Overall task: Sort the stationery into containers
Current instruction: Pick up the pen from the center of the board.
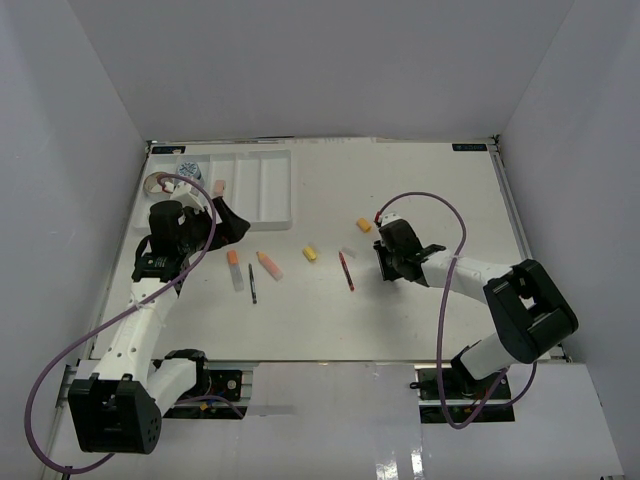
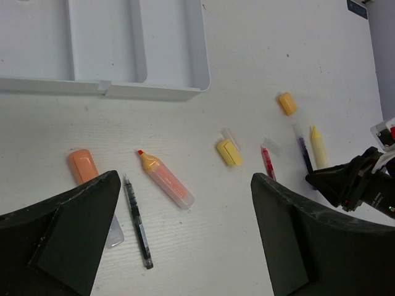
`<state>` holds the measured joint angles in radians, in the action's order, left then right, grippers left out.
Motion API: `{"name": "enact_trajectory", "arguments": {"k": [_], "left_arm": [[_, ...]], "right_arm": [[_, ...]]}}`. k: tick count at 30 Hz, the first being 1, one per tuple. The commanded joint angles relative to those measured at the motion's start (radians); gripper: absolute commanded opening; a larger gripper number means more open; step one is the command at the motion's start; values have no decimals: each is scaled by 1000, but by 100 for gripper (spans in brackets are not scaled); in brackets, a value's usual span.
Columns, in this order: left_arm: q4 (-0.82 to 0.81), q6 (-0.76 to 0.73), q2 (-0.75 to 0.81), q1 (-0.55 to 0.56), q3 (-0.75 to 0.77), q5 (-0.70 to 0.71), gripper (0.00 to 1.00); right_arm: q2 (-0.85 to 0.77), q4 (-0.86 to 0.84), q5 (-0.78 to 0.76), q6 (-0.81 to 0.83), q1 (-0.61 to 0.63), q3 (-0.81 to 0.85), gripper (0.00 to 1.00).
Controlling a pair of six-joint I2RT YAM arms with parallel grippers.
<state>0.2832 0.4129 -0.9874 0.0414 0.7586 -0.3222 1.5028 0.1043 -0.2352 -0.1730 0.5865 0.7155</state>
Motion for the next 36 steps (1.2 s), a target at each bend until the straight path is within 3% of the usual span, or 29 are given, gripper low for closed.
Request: {"name": "enact_trajectory", "arguments": {"k": [1, 8, 14, 19, 27, 31, 36], "left_arm": [[-15, 12, 7, 3, 2, -28, 98], [2, 47, 4, 5, -2, -104, 98], [22, 141, 58, 40, 7, -167, 98], [-2, 283, 61, 259, 24, 27, 98], [-102, 418, -126, 631, 102, 303, 96], [-122, 417, -249, 735, 185, 425, 91], [-171, 426, -353, 773, 220, 436, 84]], "right_arm": [[16, -15, 20, -14, -5, 7, 31], [-10, 44, 43, -29, -4, 18, 8], [-179, 25, 103, -85, 3, -43, 8], [-351, -124, 175, -186, 50, -117, 8], [-455, -265, 183, -310, 139, -155, 8], [-470, -305, 188, -336, 151, -165, 8], [-477, -347, 204, -359, 154, -183, 8]]}}
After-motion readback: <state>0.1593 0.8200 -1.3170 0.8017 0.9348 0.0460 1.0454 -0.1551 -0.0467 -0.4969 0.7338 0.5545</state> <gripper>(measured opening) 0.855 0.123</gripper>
